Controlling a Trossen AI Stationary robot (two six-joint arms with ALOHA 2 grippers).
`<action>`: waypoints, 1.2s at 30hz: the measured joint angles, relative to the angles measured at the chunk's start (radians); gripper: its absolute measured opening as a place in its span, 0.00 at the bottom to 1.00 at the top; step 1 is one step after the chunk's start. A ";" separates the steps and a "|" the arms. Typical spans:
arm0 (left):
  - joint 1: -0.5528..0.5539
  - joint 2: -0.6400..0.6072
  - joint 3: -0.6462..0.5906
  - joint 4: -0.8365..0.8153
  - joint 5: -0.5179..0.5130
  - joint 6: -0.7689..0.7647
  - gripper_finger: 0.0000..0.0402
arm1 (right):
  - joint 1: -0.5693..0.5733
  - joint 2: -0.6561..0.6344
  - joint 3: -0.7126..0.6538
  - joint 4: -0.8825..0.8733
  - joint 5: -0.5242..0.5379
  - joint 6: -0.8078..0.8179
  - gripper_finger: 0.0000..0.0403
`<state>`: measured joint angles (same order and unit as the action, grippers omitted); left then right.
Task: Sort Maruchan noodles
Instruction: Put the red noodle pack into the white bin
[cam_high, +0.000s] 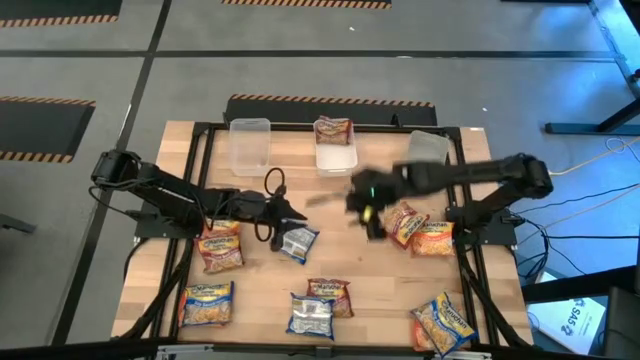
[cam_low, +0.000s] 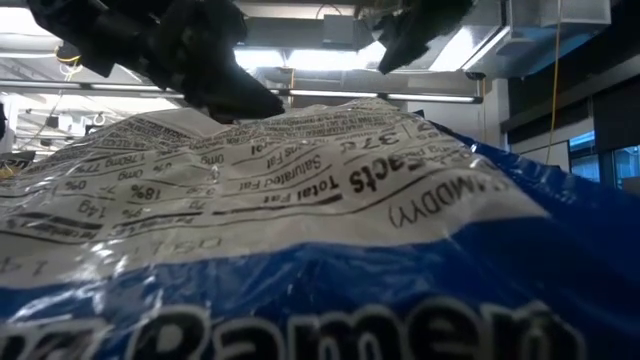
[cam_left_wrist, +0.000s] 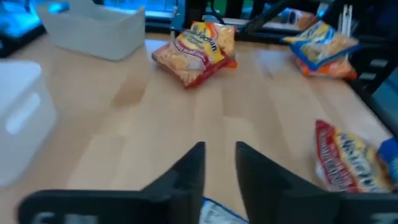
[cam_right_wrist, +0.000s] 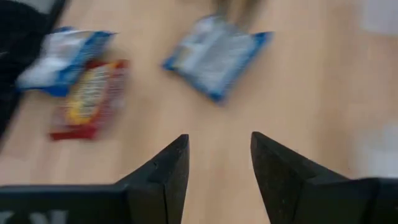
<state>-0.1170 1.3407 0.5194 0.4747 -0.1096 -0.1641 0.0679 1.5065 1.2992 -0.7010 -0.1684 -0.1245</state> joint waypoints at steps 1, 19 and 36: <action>-0.006 0.000 0.000 0.000 0.003 -0.027 0.27 | 0.050 0.004 -0.028 0.046 0.020 0.034 0.39; -0.320 0.034 0.000 0.053 -0.153 -0.283 0.41 | 0.511 0.037 -0.446 0.775 0.440 0.680 0.39; -0.466 0.401 0.088 0.245 -0.212 -0.359 0.41 | 0.521 0.279 -0.478 1.152 0.404 0.717 0.39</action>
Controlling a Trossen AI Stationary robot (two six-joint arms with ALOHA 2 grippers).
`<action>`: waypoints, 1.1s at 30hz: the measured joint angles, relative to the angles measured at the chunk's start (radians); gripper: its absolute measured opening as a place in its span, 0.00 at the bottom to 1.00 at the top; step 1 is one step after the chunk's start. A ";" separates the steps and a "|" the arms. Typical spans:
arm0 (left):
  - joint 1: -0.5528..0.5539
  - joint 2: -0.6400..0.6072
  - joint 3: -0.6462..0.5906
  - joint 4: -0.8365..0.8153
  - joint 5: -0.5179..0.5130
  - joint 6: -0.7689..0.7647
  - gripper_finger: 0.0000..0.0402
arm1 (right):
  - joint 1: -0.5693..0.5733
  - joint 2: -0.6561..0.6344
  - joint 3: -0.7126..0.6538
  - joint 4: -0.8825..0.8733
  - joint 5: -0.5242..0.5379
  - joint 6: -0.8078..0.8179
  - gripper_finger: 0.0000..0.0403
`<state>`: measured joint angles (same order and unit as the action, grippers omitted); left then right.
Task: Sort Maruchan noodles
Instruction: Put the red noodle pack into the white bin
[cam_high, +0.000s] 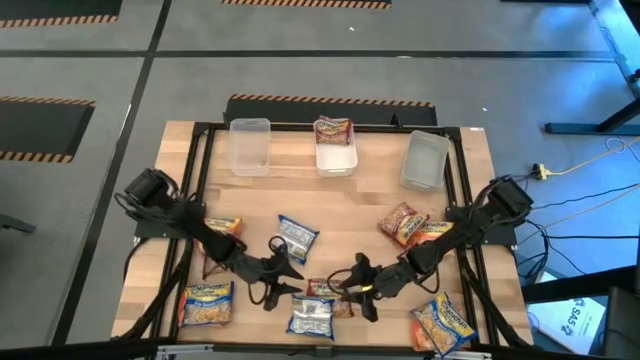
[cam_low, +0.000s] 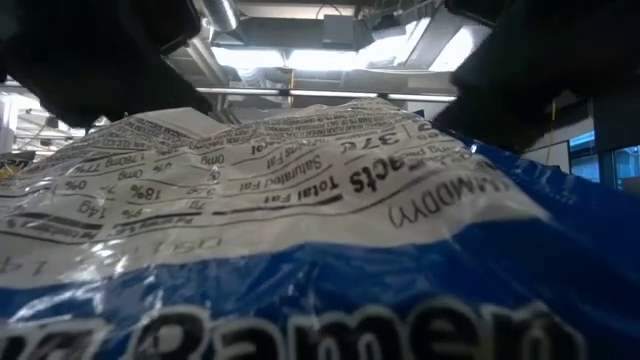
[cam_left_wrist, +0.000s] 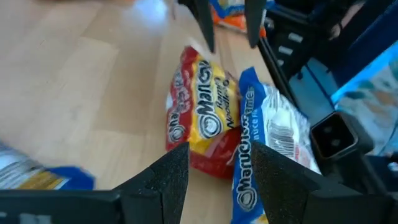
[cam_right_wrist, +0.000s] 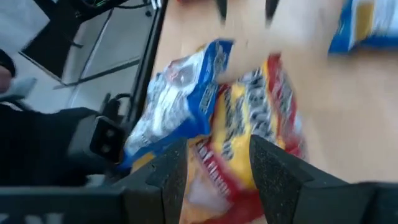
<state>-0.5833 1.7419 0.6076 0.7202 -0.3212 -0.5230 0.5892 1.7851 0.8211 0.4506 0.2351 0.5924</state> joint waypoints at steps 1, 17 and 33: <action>0.000 0.013 0.006 0.000 0.002 0.006 0.41 | 0.005 0.012 0.000 0.042 0.018 -0.034 0.39; 0.009 0.052 0.037 -0.016 -0.021 0.036 0.41 | -0.001 0.085 0.012 -0.061 0.180 -0.365 0.39; 0.009 0.052 0.037 -0.009 -0.078 -0.063 0.41 | -0.024 -0.084 0.041 -0.455 0.515 -0.161 0.39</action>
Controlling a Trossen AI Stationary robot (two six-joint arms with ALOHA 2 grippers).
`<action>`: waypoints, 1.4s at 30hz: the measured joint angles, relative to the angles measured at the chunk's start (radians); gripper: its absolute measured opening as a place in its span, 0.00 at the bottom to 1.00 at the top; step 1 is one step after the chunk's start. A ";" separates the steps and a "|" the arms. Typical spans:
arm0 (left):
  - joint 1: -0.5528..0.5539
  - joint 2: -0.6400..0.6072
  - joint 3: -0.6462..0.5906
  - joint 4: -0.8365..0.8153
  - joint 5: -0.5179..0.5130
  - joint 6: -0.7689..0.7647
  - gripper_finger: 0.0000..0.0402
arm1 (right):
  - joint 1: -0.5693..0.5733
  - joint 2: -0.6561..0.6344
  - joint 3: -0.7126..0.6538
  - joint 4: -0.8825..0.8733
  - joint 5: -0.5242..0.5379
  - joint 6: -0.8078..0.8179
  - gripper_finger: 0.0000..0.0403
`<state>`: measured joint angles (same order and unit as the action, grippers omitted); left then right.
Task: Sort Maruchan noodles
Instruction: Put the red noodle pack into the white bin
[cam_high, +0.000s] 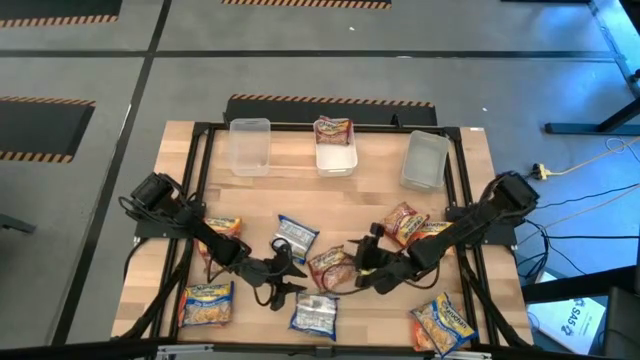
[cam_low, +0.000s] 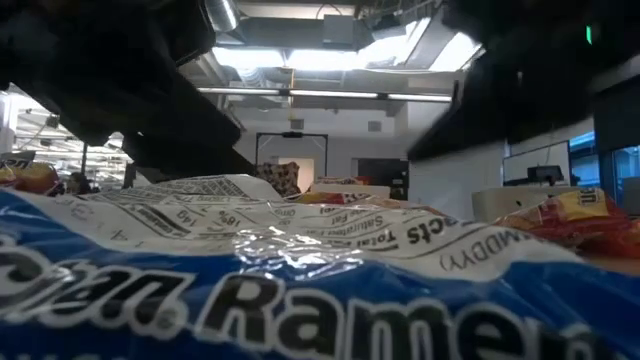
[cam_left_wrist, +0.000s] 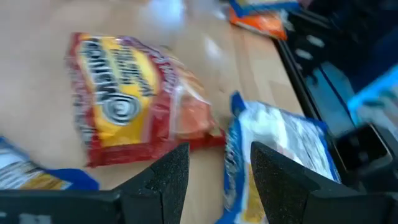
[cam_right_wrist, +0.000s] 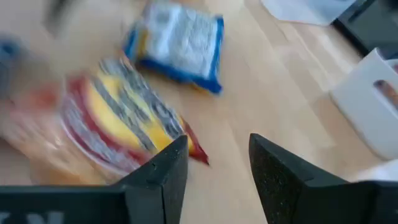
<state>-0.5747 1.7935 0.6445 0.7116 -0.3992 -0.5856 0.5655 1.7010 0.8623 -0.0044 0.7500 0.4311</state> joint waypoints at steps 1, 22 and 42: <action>0.000 0.000 0.000 0.000 -0.024 -0.028 0.41 | 0.000 -0.020 0.002 0.002 -0.043 0.011 0.39; 0.049 0.199 0.206 -0.064 -0.001 0.042 0.41 | 0.003 0.052 -0.066 0.023 -0.234 0.169 0.39; 0.092 0.128 0.218 -0.191 0.005 0.087 0.41 | -0.044 -0.058 0.021 -0.049 -0.692 0.167 0.39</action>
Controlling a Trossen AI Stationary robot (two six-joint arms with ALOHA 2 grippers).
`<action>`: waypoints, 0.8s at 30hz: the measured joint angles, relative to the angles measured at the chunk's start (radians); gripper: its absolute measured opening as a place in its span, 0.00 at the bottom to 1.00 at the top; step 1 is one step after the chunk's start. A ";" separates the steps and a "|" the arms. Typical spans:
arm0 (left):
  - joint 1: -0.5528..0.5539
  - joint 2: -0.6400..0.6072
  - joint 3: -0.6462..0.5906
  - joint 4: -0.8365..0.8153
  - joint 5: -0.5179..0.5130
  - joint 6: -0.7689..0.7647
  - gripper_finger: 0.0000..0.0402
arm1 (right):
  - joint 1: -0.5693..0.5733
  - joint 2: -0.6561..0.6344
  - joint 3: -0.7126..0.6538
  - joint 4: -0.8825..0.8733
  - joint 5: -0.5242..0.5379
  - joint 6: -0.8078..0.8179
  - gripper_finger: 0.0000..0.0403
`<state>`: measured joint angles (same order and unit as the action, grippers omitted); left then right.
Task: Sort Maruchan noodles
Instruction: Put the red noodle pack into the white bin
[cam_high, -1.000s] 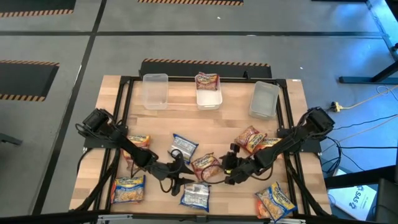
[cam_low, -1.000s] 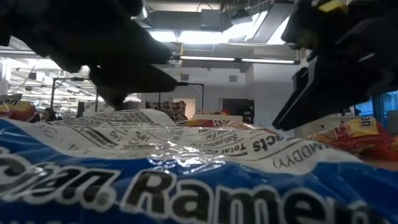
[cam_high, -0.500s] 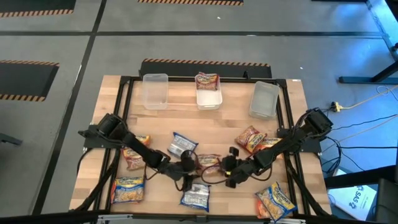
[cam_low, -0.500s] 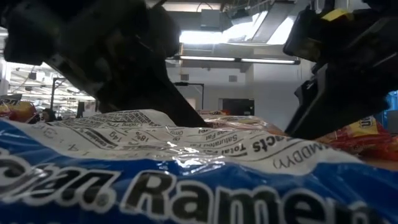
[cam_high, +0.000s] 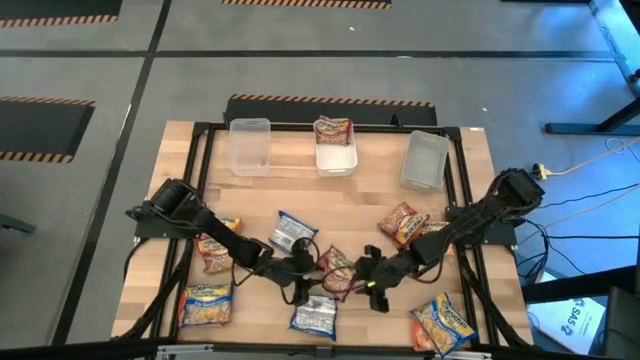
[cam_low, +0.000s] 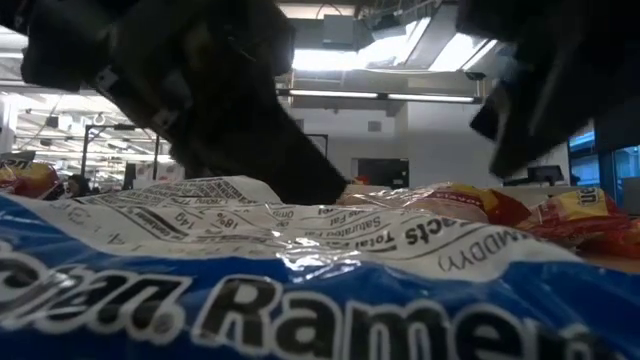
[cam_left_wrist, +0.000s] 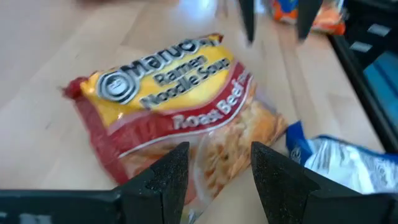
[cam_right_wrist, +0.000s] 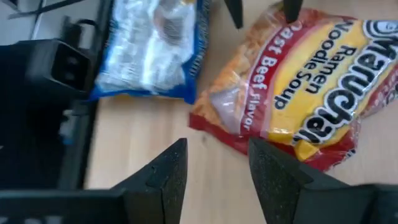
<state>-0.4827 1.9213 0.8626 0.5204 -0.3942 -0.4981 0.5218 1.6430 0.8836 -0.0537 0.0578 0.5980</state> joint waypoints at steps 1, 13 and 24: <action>-0.002 -0.006 -0.001 0.002 -0.002 0.004 0.41 | -0.012 -0.023 0.014 -0.040 -0.001 -0.001 0.39; -0.019 0.001 0.000 0.010 -0.035 0.004 0.41 | -0.238 -0.069 0.033 -0.133 -0.106 0.031 0.43; -0.028 0.005 0.000 0.011 -0.058 0.011 0.41 | -0.361 0.027 -0.007 -0.036 -0.368 0.104 0.71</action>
<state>-0.5110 1.9263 0.8623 0.5318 -0.4523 -0.4870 0.1608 1.6705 0.8769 -0.0900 -0.3099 0.7020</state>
